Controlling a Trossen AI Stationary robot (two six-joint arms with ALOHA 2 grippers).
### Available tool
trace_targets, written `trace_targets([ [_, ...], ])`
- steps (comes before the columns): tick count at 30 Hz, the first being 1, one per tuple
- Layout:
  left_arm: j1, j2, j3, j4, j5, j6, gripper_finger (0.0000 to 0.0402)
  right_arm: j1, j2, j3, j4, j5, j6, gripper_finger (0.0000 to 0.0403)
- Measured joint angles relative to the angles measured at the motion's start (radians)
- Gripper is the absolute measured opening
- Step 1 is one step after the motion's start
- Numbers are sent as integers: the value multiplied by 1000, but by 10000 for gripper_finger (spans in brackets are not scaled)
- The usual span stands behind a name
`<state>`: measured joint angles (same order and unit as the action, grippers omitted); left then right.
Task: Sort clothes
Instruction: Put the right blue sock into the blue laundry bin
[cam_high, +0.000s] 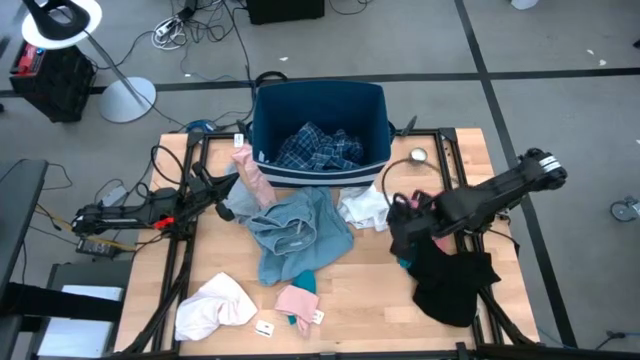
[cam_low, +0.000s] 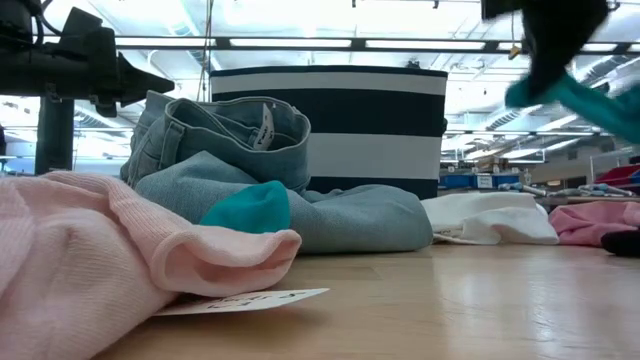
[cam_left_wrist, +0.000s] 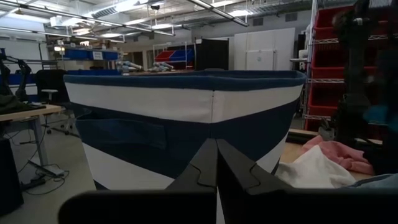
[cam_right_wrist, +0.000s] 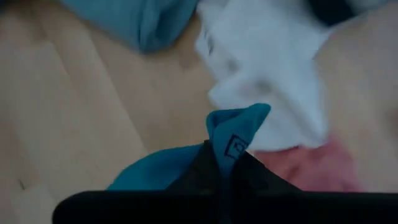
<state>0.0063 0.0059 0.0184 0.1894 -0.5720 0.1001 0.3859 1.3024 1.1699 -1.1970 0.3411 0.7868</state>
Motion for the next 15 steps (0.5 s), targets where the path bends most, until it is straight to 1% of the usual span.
trace_targets([
  [4,0,0,0,0,0,0,4,-23,-30,127,-65,88,-68,8],
  [8,0,0,0,0,0,0,4,-63,-38,241,-74,163,-171,8],
  [11,0,0,0,0,0,0,4,-109,-38,317,-57,194,-281,8],
  [15,0,0,0,0,0,0,4,-202,-37,388,28,196,-442,8],
])
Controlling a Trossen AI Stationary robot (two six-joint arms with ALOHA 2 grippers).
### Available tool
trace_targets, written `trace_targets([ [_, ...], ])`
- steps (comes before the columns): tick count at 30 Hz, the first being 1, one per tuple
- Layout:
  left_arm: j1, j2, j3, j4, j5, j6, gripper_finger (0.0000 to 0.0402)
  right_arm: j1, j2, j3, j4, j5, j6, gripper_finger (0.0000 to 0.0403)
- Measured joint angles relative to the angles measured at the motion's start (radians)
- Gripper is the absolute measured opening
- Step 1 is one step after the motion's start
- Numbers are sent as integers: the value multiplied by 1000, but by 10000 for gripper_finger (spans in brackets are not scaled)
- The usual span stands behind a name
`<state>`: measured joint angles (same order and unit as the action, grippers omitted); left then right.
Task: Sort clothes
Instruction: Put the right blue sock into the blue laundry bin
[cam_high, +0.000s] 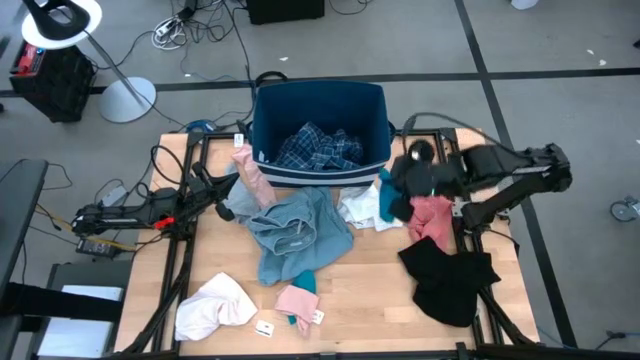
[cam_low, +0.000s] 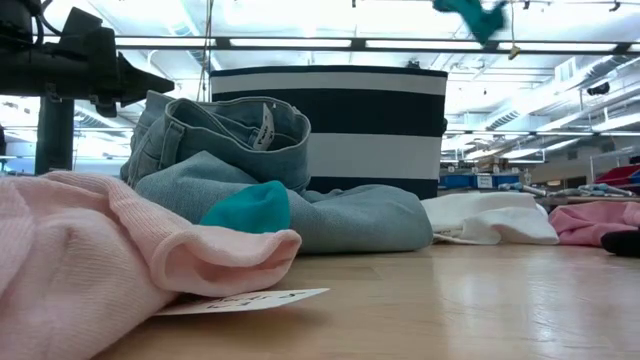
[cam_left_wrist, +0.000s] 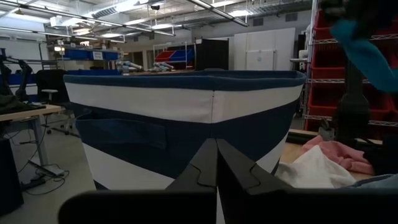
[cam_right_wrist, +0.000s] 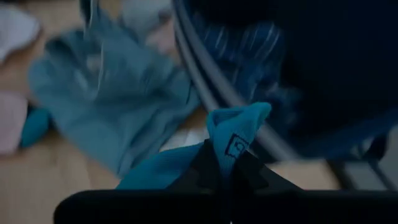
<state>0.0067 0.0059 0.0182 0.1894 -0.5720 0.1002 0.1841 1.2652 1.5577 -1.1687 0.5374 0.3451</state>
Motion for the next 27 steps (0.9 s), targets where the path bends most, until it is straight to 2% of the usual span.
trace_targets([
  [5,0,0,0,0,0,0,4,-139,13,62,131,-60,-180,8],
  [13,0,0,0,0,0,0,4,-367,116,142,313,-300,-352,8],
  [21,0,0,0,0,0,0,4,-546,341,301,358,-491,-424,8],
  [27,0,0,0,0,0,0,4,-637,544,421,360,-568,-429,8],
])
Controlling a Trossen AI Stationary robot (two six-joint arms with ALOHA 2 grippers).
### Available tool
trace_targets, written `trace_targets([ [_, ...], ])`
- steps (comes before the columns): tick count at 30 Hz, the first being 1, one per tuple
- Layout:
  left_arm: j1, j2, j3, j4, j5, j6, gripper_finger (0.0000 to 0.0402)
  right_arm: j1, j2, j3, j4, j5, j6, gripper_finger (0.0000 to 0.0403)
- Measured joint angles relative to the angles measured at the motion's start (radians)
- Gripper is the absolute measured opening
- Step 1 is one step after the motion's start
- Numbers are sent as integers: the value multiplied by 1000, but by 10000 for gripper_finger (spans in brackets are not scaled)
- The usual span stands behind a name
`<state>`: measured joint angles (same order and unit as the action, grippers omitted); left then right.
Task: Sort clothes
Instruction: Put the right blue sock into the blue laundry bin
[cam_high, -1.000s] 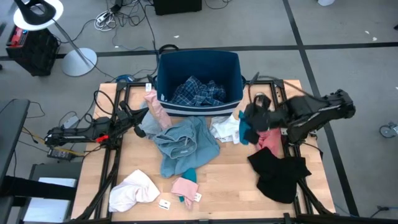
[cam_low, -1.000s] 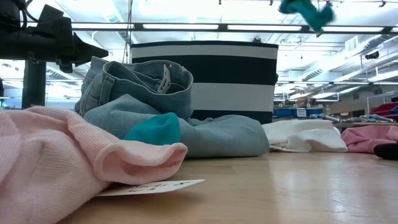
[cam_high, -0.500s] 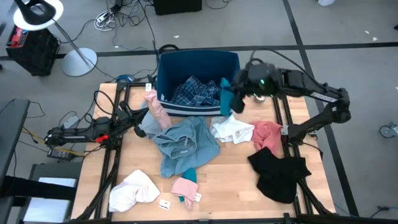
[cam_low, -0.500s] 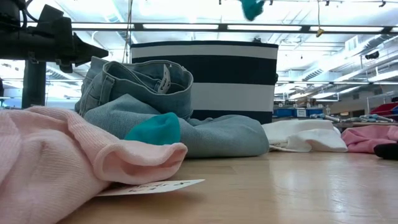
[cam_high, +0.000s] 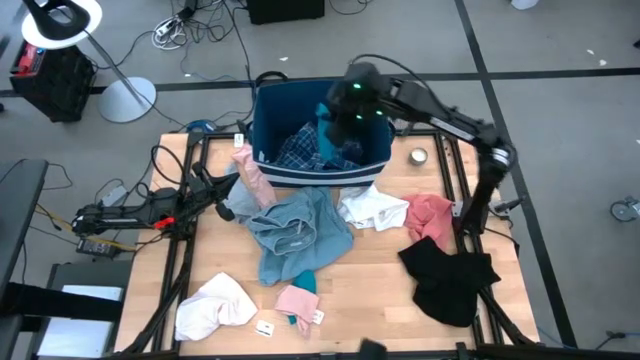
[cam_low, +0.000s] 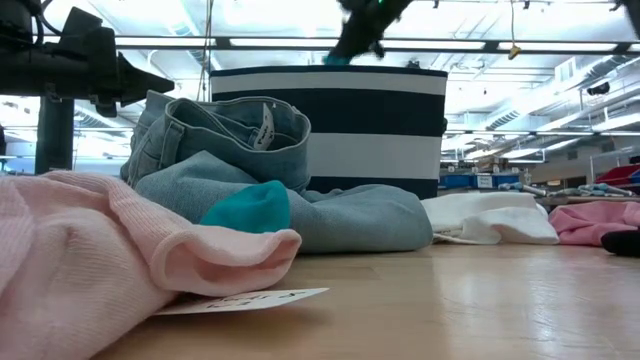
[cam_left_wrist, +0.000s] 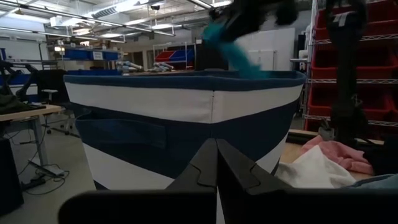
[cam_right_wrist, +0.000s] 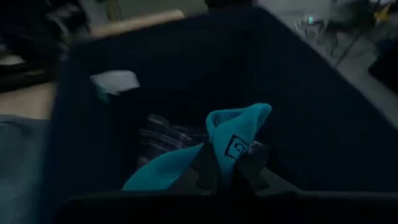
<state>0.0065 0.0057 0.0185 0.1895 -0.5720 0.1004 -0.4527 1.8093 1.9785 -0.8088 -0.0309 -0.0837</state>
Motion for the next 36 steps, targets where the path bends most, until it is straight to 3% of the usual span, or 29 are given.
trace_targets([
  [13,0,0,0,0,0,0,4,-81,307,34,8,-4,1,13],
  [19,0,0,0,0,0,0,4,-95,403,34,9,-58,8,16],
  [30,0,0,0,0,0,0,4,-112,490,35,-35,-129,56,26],
  [36,0,0,0,0,0,0,4,-107,484,47,-95,-148,88,61],
])
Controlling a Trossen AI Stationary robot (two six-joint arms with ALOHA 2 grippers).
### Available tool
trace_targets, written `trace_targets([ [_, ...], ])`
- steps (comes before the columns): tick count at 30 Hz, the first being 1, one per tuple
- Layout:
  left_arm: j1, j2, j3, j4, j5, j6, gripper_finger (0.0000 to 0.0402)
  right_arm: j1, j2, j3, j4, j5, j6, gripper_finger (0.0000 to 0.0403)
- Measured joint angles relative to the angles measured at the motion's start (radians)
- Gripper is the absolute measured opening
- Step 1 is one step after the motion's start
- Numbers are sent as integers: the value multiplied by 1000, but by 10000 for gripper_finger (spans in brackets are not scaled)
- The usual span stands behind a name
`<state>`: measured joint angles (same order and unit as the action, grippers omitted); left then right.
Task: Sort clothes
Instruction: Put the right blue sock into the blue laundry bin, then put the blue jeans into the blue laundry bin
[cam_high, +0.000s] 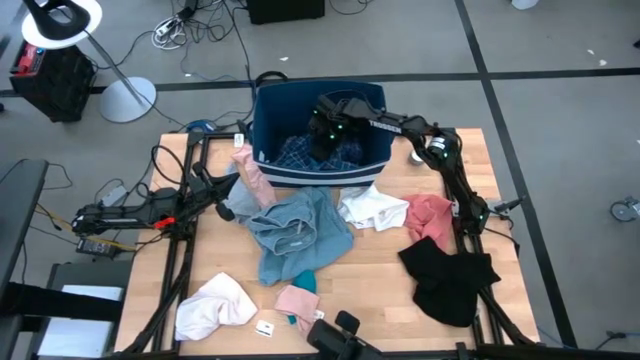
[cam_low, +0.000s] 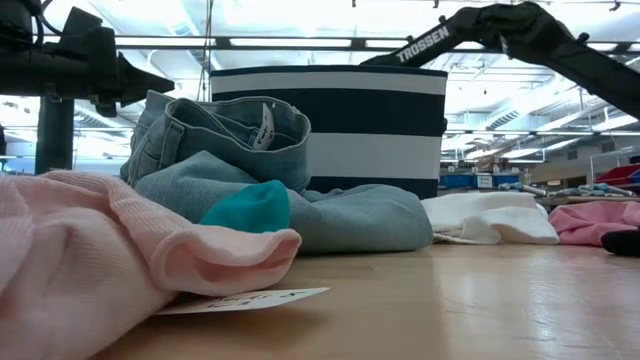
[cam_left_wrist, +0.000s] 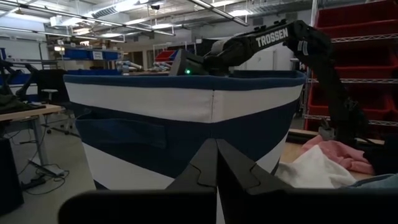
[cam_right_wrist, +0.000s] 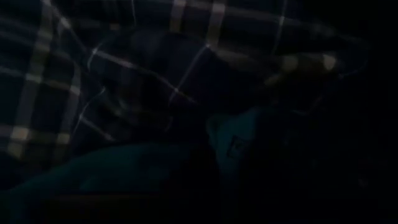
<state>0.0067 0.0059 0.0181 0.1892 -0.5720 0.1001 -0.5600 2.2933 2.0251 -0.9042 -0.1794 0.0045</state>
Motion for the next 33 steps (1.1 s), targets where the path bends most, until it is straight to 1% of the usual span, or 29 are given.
trace_targets([
  [3,0,0,0,1,11,-1,4,3,-11,52,-65,1,23,90],
  [9,0,0,0,-1,12,0,4,8,-36,219,-174,2,90,148],
  [12,0,0,0,-1,12,-25,4,12,-63,304,-198,4,110,168],
  [14,0,0,0,0,12,-38,4,18,-95,334,-199,12,125,176],
  [19,0,0,0,0,13,-59,4,44,-218,316,-173,45,148,182],
  [23,0,0,0,0,62,-98,4,84,-321,316,-171,97,161,177],
  [27,0,0,0,0,96,-134,4,147,-403,316,-174,151,162,176],
  [33,0,0,0,0,96,-135,4,274,-511,316,-191,257,162,176],
])
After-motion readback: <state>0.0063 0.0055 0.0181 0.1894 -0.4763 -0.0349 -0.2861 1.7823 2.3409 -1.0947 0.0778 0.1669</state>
